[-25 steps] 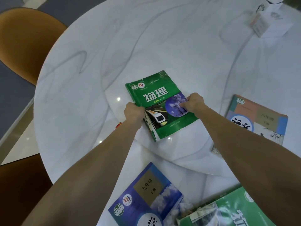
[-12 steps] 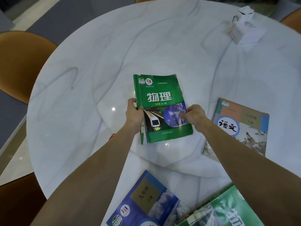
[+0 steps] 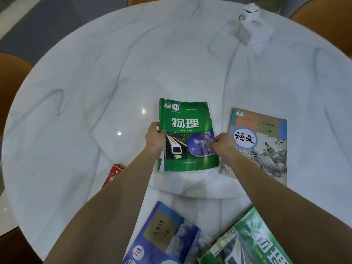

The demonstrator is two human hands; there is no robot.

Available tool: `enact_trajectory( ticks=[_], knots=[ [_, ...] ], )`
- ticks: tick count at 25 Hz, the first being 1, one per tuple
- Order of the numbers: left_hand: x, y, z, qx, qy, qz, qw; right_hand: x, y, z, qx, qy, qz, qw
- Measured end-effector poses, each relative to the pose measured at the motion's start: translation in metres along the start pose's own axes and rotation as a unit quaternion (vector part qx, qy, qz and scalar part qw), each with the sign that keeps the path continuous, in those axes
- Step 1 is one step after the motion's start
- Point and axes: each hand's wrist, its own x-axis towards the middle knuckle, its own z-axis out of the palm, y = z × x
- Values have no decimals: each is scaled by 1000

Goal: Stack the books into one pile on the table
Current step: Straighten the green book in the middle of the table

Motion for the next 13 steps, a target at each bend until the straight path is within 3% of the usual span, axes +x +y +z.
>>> enact_trajectory(
  ticks=[7, 13],
  knots=[
    [5, -8, 8, 213, 44, 64, 974, 1, 3, 9, -51, 44, -1, 998],
    [-14, -7, 1, 410, 61, 104, 904, -17, 7, 15, -121, 95, -38, 987]
  ],
)
